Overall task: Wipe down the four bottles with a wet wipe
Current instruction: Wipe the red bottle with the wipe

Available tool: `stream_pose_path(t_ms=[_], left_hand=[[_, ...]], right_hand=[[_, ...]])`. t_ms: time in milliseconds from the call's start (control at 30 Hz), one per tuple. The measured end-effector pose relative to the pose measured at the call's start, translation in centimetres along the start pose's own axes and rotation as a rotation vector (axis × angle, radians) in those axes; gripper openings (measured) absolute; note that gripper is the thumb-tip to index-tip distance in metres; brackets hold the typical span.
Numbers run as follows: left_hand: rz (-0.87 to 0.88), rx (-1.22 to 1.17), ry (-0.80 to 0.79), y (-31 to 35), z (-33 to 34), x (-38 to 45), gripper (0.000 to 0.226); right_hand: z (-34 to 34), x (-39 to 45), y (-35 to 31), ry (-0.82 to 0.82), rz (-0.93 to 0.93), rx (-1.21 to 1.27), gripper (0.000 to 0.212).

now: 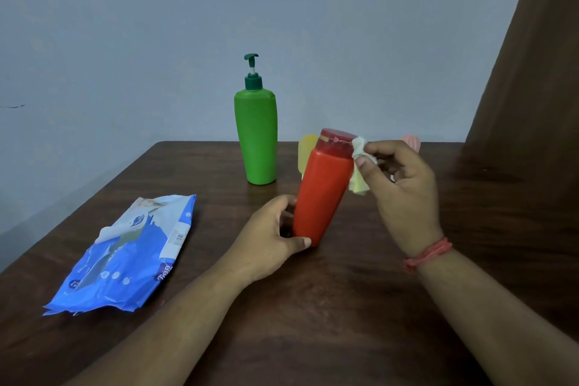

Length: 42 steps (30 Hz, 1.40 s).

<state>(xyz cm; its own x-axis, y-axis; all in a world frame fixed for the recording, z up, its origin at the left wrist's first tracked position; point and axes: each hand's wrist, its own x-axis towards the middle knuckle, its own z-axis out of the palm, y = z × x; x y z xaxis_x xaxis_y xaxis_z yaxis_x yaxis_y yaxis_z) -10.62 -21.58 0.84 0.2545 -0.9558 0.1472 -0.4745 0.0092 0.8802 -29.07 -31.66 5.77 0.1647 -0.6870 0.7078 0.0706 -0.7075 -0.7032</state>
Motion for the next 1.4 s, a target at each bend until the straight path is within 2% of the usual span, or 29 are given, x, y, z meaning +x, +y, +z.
stream_pose_path(t_ms=[133,267,367,467,533,633,733,867,967,1133,1267,1400], left_hand=[[-0.019,0.087,-0.025,0.7,-0.4,-0.2,0.057],[0.039,-0.029,-0.052,1.3,-0.8,-0.5,0.072],[0.094,-0.212,0.066,1.6,-0.9,-0.3,0.058],[0.141,-0.207,0.137,1.8,-0.8,-0.2,0.038],[0.152,-0.179,0.145,1.7,-0.7,-0.1,0.036],[0.194,-0.171,0.163,1.8,-0.3,-0.3,0.034],[0.278,-0.113,0.193,2.3,0.3,-0.5,0.032],[0.294,-0.096,0.209,2.6,0.6,-0.6,0.030],[0.255,-0.105,0.218,2.4,0.4,-0.5,0.031],[0.213,-0.066,0.221,2.2,0.0,-0.5,0.031],[0.234,-0.118,0.196,2.7,0.2,-0.7,0.034],[0.229,-0.114,0.192,2.6,0.2,-0.6,0.034]], right_hand=[[0.2,-0.3,-0.2,-0.085,-0.075,-0.066,0.020],[0.5,-0.7,-0.4,-0.144,-0.158,-0.144,0.017],[0.8,-1.0,-0.5,-0.169,-0.229,-0.189,0.017],[1.1,-1.1,-0.9,-0.113,-0.328,-0.287,0.011],[1.1,-0.9,-1.6,-0.056,-0.435,-0.400,0.009],[1.2,-0.8,-3.1,-0.040,-0.691,-0.629,0.010],[2.0,-1.0,-4.5,-0.035,-0.849,-0.728,0.012],[1.9,-0.9,-4.9,0.020,-0.880,-0.802,0.010],[0.6,-0.6,-4.0,-0.018,-0.884,-0.818,0.010],[-0.7,0.2,-2.4,0.006,-0.776,-0.818,0.008],[1.3,-1.0,-3.8,-0.070,-0.850,-0.755,0.012],[1.5,-0.9,-4.0,-0.023,-0.865,-0.779,0.011]])
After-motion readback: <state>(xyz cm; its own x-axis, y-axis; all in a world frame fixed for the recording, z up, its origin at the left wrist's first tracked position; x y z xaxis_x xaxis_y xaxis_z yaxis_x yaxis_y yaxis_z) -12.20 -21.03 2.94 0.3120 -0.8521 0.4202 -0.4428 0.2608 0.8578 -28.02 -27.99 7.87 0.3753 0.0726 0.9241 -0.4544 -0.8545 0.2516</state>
